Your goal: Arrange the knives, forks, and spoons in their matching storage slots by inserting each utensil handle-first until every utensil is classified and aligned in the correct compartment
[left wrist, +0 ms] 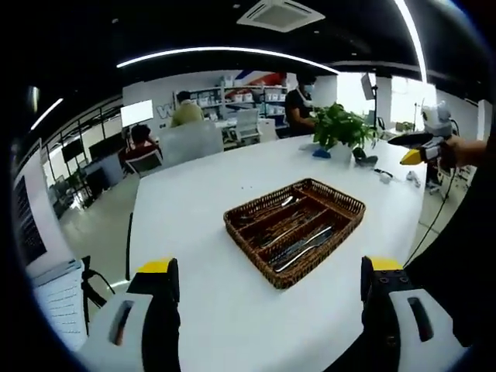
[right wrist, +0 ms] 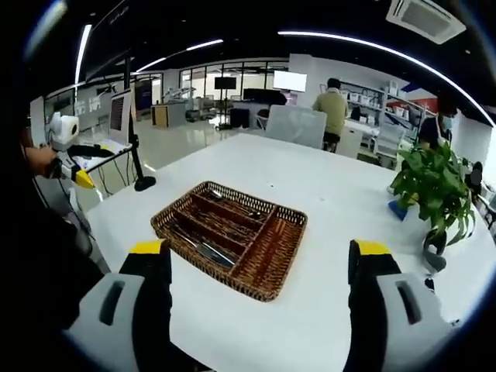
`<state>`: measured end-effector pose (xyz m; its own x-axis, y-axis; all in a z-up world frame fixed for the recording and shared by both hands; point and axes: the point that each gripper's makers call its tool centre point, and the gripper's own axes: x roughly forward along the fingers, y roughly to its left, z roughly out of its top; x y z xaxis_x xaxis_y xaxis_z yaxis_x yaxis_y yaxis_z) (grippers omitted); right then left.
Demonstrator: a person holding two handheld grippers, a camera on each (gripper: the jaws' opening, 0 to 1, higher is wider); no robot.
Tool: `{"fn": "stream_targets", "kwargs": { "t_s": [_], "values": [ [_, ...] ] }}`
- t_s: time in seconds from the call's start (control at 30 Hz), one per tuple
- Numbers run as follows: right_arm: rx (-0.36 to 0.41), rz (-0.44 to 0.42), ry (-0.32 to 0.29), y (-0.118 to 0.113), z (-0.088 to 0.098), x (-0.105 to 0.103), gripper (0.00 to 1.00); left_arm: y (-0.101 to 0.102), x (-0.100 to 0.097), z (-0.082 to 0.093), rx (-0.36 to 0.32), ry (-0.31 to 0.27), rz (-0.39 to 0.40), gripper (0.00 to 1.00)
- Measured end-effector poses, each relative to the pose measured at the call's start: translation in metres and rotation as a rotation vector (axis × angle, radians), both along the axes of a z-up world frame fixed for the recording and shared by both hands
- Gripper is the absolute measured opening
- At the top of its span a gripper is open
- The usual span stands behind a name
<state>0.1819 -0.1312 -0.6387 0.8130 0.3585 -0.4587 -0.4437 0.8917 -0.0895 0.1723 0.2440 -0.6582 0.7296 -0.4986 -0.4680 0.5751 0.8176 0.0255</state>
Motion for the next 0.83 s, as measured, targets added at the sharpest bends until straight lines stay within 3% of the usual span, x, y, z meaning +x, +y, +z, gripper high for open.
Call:
{"fn": "stream_targets", "kwargs": {
  "t_s": [0.17,0.43,0.47,0.53,0.6,0.83],
  "values": [
    [0.057,-0.006,-0.022,0.007,0.005,0.006,1.00,0.006,-0.001,0.004,-0.006,-0.004,0.017,0.99],
    [0.035,-0.020,-0.037,0.001,0.011,0.011,0.98,-0.001,0.000,0.007,0.006,-0.018,0.000,1.00],
    [-0.007,-0.003,-0.020,-0.002,0.008,0.008,0.96,-0.002,0.000,0.009,0.005,-0.018,-0.004,1.00],
    [-0.039,-0.002,-0.044,-0.003,0.010,0.009,0.95,-0.002,0.001,0.012,0.011,-0.029,-0.011,1.00],
    [-0.021,0.001,-0.044,-0.002,0.010,0.009,0.92,0.000,0.001,0.013,0.016,-0.028,-0.007,1.00],
    [-0.034,0.022,-0.014,0.001,0.005,0.006,0.98,0.002,-0.005,0.011,-0.016,-0.010,0.015,1.00]
  ]
}}
